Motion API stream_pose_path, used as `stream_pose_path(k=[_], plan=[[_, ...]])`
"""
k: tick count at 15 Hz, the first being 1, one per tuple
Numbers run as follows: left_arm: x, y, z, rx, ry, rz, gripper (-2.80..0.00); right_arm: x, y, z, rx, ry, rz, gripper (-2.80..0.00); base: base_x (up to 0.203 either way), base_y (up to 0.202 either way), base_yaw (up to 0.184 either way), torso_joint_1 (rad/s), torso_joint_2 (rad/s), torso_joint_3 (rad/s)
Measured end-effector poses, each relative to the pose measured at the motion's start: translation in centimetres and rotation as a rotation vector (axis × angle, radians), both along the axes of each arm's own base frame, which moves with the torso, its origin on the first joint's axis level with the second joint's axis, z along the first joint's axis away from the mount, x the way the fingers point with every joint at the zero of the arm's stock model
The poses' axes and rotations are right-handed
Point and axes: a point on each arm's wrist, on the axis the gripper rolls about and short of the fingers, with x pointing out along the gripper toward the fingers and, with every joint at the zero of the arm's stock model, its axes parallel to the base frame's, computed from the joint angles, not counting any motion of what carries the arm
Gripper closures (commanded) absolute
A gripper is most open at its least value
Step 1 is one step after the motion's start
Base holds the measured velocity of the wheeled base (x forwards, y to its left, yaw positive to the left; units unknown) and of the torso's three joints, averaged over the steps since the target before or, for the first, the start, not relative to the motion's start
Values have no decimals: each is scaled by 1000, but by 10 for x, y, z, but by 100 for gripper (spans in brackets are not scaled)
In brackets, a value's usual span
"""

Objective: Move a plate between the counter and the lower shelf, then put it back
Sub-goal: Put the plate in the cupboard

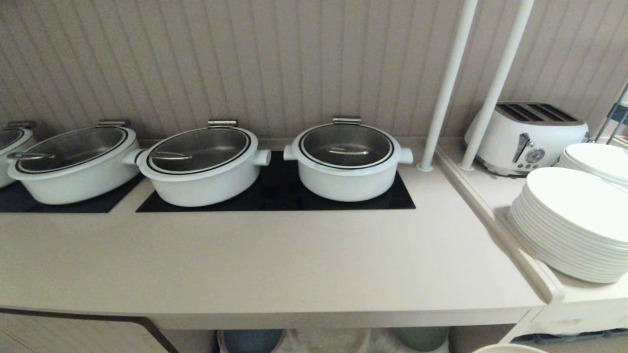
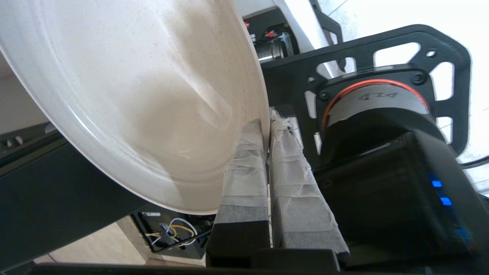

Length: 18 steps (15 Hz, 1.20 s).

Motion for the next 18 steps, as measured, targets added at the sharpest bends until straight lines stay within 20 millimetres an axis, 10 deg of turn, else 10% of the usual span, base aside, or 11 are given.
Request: stream_pose_path(k=[18], plan=[[0, 0, 0, 0, 0, 1, 0, 1, 0, 3, 1, -14, -4, 0, -43, 0, 1, 1, 0, 0]])
